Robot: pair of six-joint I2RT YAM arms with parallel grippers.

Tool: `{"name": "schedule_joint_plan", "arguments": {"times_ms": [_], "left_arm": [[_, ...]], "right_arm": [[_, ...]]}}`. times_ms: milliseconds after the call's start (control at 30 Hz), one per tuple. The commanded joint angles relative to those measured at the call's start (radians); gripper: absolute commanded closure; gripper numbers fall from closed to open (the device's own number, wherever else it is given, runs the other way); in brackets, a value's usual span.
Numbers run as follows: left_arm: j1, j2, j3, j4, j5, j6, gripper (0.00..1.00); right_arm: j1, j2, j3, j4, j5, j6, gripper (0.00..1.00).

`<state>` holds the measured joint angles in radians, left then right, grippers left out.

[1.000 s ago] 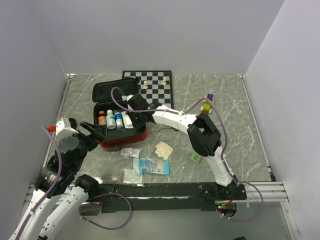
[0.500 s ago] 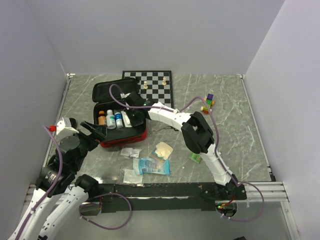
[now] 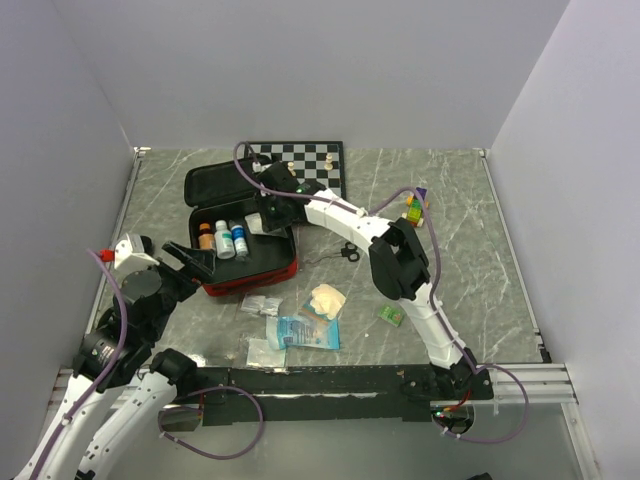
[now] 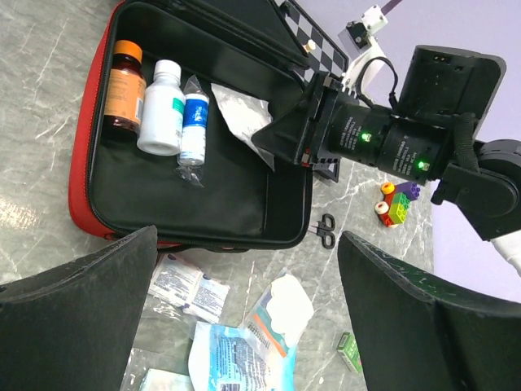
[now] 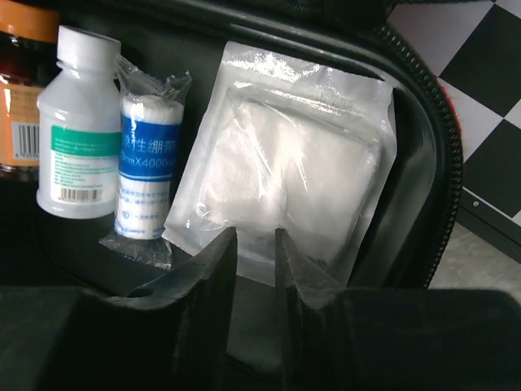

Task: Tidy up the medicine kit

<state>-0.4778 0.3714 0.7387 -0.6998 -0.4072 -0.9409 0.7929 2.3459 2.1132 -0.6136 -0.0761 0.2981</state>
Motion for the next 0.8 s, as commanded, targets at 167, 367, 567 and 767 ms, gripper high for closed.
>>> {"name": "schedule_joint_plan", "arguments": {"times_ms": [167, 367, 567, 767], "left_arm": [[-0.002, 0.004, -0.007, 0.042, 0.013, -0.007, 0.04], [-0.002, 0.003, -0.015, 0.059, 0.025, -0.012, 0.04], [-0.002, 0.011, -0.022, 0.082, 0.042, -0.007, 0.04], [-0.002, 0.032, -0.067, 0.137, 0.091, -0.018, 0.04]], "right_arm": [[-0.003, -0.243, -0.206, 0.123, -0.027, -0.019, 0.4], [-0.006, -0.447, -0.402, 0.153, 0.009, -0.013, 0.24], [-0.004, -0.692, -0.706, 0.187, 0.076, 0.007, 0.27], [-0.003, -0.832, -1.039, 0.218, 0.128, 0.026, 0.45]]}}
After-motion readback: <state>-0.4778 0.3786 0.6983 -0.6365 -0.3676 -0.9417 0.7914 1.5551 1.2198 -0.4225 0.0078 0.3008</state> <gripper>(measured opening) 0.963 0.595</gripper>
